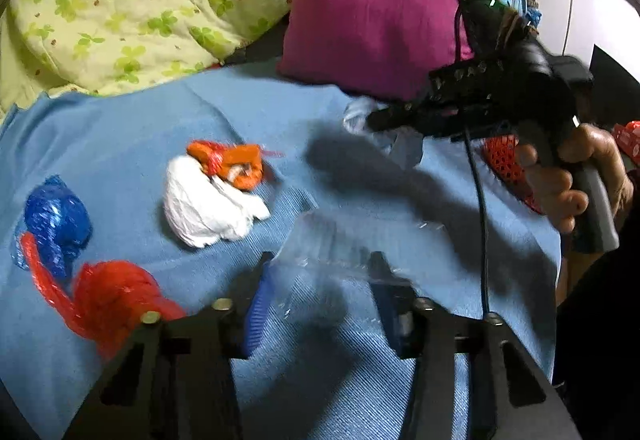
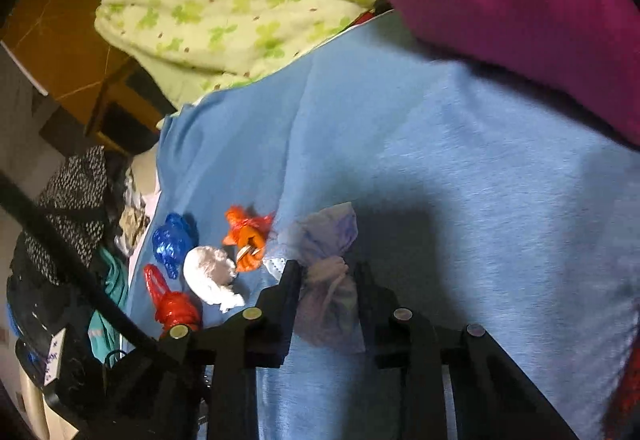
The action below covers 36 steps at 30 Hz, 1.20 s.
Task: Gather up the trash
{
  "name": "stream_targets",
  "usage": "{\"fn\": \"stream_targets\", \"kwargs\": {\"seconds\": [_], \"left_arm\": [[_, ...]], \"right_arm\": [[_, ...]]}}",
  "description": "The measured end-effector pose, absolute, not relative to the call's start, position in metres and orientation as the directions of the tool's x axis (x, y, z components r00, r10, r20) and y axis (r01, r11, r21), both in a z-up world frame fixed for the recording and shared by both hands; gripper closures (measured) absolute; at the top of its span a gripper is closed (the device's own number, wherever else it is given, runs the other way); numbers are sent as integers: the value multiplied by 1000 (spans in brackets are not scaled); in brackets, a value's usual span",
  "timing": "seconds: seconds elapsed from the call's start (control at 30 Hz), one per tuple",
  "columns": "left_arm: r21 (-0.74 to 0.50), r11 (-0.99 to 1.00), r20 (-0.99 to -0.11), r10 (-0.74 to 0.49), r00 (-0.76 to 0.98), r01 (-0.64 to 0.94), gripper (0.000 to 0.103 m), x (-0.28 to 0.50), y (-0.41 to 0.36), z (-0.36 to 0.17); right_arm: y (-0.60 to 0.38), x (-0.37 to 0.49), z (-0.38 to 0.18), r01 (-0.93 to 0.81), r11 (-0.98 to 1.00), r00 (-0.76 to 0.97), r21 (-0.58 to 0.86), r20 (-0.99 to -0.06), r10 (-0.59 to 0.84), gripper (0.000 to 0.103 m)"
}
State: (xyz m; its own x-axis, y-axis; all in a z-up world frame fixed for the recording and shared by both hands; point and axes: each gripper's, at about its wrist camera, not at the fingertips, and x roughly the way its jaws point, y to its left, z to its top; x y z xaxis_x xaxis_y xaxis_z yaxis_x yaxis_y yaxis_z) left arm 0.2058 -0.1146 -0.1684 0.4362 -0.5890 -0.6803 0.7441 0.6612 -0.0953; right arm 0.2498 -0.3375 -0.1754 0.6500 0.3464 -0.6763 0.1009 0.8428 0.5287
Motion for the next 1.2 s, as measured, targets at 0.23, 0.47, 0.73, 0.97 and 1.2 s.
{"fn": "stream_targets", "kwargs": {"seconds": [0.23, 0.47, 0.73, 0.97, 1.2], "left_arm": [[-116, 656, -675, -603, 425, 746, 50, 199, -109, -153], [-141, 639, -649, -636, 417, 756, 36, 181, -104, -137], [-187, 628, -669, -644, 370, 755, 29, 170, -117, -135], [-128, 669, -699, -584, 412, 732, 29, 174, -128, -142], [-83, 713, -738, -514, 438, 696, 30, 181, -119, -146]], "right_arm": [[-339, 245, -176, 100, 857, 634, 505, -696, 336, 73], [-339, 241, -176, 94, 860, 632, 502, -697, 338, 73], [-340, 238, -176, 102, 862, 633, 497, -701, 329, 73], [-343, 238, -178, 105, 858, 631, 503, -700, 333, 73], [-334, 244, -191, 119, 868, 579, 481, -744, 333, 73]]}}
